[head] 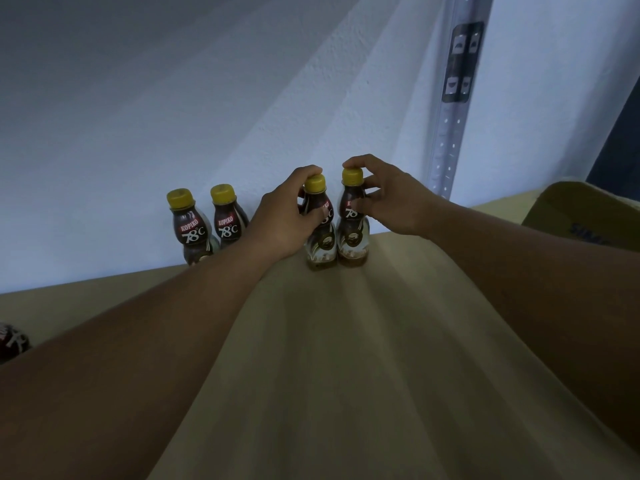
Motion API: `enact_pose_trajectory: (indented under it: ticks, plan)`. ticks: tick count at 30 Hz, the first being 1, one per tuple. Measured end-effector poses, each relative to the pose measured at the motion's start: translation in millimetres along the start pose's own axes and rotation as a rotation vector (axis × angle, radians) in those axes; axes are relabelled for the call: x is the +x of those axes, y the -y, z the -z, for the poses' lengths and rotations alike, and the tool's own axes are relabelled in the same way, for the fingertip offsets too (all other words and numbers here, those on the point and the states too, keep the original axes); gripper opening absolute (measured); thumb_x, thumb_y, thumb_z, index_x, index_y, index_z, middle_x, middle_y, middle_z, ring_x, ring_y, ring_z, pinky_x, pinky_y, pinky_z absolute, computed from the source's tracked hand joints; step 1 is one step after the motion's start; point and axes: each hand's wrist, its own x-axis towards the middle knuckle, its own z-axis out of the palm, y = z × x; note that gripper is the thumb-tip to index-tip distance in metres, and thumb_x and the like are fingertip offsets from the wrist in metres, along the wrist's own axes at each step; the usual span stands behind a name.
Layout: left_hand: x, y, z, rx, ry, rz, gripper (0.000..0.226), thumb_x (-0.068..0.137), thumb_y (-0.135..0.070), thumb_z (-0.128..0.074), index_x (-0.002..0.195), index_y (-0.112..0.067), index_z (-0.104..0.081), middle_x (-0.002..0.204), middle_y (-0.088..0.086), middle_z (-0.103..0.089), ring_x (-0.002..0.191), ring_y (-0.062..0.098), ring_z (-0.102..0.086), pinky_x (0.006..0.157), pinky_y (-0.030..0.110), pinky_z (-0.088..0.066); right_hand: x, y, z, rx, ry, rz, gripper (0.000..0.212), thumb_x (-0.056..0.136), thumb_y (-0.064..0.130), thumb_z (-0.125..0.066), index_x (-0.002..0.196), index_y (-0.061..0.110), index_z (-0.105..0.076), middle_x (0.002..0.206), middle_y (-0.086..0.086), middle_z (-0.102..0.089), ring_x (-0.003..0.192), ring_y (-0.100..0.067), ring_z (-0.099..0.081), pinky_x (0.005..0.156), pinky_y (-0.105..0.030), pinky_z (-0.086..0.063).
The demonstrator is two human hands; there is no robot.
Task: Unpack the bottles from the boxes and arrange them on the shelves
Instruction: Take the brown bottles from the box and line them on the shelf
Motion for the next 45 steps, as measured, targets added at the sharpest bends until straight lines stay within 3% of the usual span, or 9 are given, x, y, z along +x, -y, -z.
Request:
enact_pose_trajectory:
  ticks: [19, 22, 26, 30, 32, 34, 36, 40, 45]
  plan:
    - [-0.2, 4.9, -0.8, 0.006, 0.027, -0.018, 0.063, 0.098, -0.023, -0.065, 0.151, -0.039, -0.034, 0.148, 0.001, -0.049, 0.127, 0.023, -0.054, 0.105, 0.042, -0.049, -2.6, -4.6, -2.9, -0.017, 0.019, -0.008, 0.059, 0.1, 0.012, -0.061, 0.144, 0.041, -0.036, 0.139, -0.005, -0.056, 0.115, -0.019, -0.061, 0.087, -0.027, -0.054]
    - [-2.5, 3.7, -3.1, -0.014, 0.004, 0.002, 0.069, 0.098, -0.025, -0.066, 0.155, -0.038, -0.029, 0.149, 0.002, -0.049, 0.129, 0.023, -0.054, 0.106, 0.042, -0.049, -6.9, -4.0, -4.3, -0.006, 0.021, -0.038, 0.07, 0.1, 0.01, -0.06, 0.152, 0.04, -0.026, 0.15, -0.007, -0.049, 0.128, -0.024, -0.055, 0.1, -0.035, -0.05]
    - [-11.9, 2.6, -4.2, -0.098, -0.001, 0.081, 0.091, 0.095, -0.028, -0.071, 0.16, -0.038, -0.009, 0.152, 0.005, -0.048, 0.128, 0.022, -0.056, 0.106, 0.043, -0.049, -18.8, -6.4, -7.6, 0.05, 0.054, -0.118, 0.092, 0.098, 0.013, -0.063, 0.159, 0.043, -0.001, 0.163, -0.006, -0.032, 0.143, -0.028, -0.042, 0.107, -0.04, -0.045]
    - [-34.0, 6.8, -6.9, -0.129, 0.017, 0.204, 0.101, 0.091, -0.036, -0.074, 0.161, -0.037, -0.001, 0.152, 0.006, -0.046, 0.126, 0.022, -0.058, 0.104, 0.046, -0.051, -47.3, -6.6, -16.7, 0.063, 0.001, -0.246, 0.096, 0.098, 0.027, -0.064, 0.16, 0.038, 0.008, 0.164, -0.005, -0.03, 0.143, -0.026, -0.042, 0.11, -0.032, -0.039]
    - [-51.6, 6.8, -9.8, -0.145, 0.056, 0.25, 0.089, 0.092, -0.037, -0.074, 0.16, -0.031, -0.017, 0.145, 0.005, -0.051, 0.12, 0.019, -0.059, 0.102, 0.042, -0.051, -68.3, -1.3, -22.2, -0.047, -0.016, -0.302, 0.088, 0.099, 0.033, -0.063, 0.162, 0.031, -0.002, 0.161, -0.003, -0.036, 0.14, -0.024, -0.046, 0.105, -0.028, -0.037]
    - [-72.0, 7.1, -12.0, -0.121, 0.124, 0.25, 0.063, 0.092, -0.034, -0.073, 0.147, -0.023, -0.044, 0.132, 0.004, -0.062, 0.112, 0.016, -0.061, 0.097, 0.031, -0.05, -89.9, 6.8, -30.0, -0.176, 0.001, -0.316, 0.067, 0.099, 0.032, -0.061, 0.158, 0.022, -0.029, 0.153, -0.004, -0.047, 0.135, -0.023, -0.049, 0.101, -0.025, -0.037]
    - [-94.6, 7.0, -10.8, -0.038, 0.19, 0.245, 0.047, 0.091, -0.036, -0.073, 0.134, -0.021, -0.059, 0.12, 0.003, -0.068, 0.107, 0.016, -0.064, 0.092, 0.027, -0.049, -109.8, 17.7, -42.2, -0.218, 0.041, -0.327, 0.049, 0.098, 0.028, -0.06, 0.145, 0.02, -0.051, 0.143, -0.006, -0.056, 0.13, -0.024, -0.053, 0.096, -0.024, -0.038]
    - [-144.3, 0.2, 2.5, 0.109, 0.275, 0.237, 0.041, 0.091, -0.037, -0.072, 0.128, -0.022, -0.065, 0.113, 0.001, -0.069, 0.102, 0.014, -0.064, 0.092, 0.025, -0.048, -143.7, 42.4, -71.6, -0.315, 0.135, -0.326, 0.044, 0.094, 0.03, -0.059, 0.138, 0.021, -0.059, 0.139, -0.006, -0.061, 0.127, -0.023, -0.056, 0.106, -0.03, -0.043]
    - [-209.9, -12.7, 30.5, 0.273, 0.327, 0.162, 0.039, 0.091, -0.036, -0.069, 0.124, -0.016, -0.068, 0.116, 0.004, -0.071, 0.108, 0.023, -0.065, 0.097, 0.036, -0.05, -192.2, 88.8, -101.8, -0.342, 0.182, -0.268, 0.042, 0.094, 0.034, -0.06, 0.133, 0.019, -0.063, 0.134, -0.007, -0.064, 0.122, -0.028, -0.06, 0.104, -0.037, -0.047]
